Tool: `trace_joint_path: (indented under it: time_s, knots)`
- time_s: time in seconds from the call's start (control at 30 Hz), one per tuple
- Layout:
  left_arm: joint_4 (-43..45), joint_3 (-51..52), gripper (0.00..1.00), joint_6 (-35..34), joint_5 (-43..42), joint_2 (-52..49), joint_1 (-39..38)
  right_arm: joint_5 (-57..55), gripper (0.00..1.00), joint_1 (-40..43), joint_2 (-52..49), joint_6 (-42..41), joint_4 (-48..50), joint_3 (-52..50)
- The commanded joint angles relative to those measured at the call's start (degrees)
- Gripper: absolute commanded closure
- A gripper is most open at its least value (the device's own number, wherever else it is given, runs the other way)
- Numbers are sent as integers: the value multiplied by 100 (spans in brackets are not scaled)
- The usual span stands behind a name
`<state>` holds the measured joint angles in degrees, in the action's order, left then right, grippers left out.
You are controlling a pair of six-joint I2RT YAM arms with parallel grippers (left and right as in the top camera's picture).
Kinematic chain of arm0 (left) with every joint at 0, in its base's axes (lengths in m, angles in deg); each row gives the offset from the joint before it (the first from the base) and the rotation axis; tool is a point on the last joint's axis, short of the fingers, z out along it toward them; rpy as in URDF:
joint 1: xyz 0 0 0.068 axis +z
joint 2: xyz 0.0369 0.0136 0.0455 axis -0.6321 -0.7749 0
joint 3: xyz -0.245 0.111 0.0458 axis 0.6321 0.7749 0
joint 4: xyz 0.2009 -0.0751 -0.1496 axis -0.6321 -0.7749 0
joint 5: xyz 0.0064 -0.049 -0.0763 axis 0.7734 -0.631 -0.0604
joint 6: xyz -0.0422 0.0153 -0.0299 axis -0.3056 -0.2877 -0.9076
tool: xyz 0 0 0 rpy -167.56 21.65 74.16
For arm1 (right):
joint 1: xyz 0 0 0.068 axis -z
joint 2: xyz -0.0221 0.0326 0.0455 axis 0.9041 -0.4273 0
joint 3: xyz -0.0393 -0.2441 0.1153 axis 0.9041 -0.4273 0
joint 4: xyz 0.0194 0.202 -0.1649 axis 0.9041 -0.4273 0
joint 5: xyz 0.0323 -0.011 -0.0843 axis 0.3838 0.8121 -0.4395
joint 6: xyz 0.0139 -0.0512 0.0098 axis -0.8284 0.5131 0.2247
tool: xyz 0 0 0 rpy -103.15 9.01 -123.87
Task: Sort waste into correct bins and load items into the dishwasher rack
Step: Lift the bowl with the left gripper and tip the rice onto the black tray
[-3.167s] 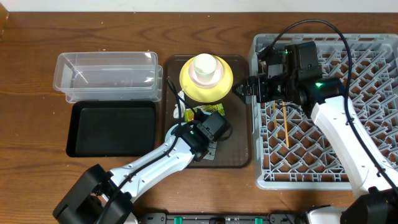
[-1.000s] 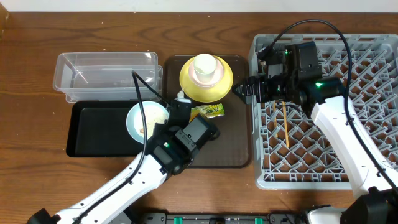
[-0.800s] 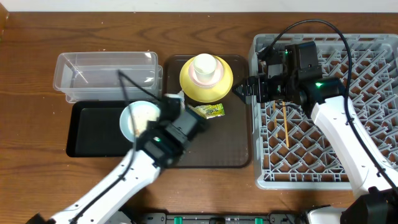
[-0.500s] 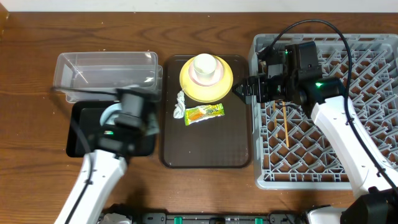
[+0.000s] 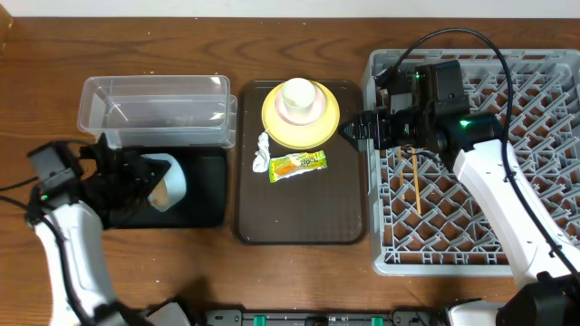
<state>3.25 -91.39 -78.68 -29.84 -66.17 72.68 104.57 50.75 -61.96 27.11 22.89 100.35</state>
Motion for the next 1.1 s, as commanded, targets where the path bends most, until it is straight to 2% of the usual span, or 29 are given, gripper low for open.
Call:
trace_joint_path:
  time_s: [0.0,0.13,0.23,0.47,0.67,0.87,0.97,1.07]
  knots:
    - [42,-151,94,535,-1971,-474,256,74,1,-37,52,-20,0,66]
    - [131,-151,94,1003,-3086,-1108,310,74,1,-37,52,-20,0,66]
    - [291,-151,94,1008,-3569,-1528,310,74,1,-37,52,-20,0,68]
    - [286,-151,94,1012,-3571,-1768,376,74,1,-37,52,-20,0,66]
    - [273,-151,94,820,-3571,-1764,837,74,1,-37,52,-20,0,66]
    - [-249,-149,94,949,-3571,-1759,1075,74,1,-37,52,-20,0,66]
    - [-94,-151,94,938,-3571,-1759,1082,74,1,-37,52,-20,0,66]
    - [-341,-149,94,1056,-3569,-1742,1051,74,1,-37,52,-20,0,66]
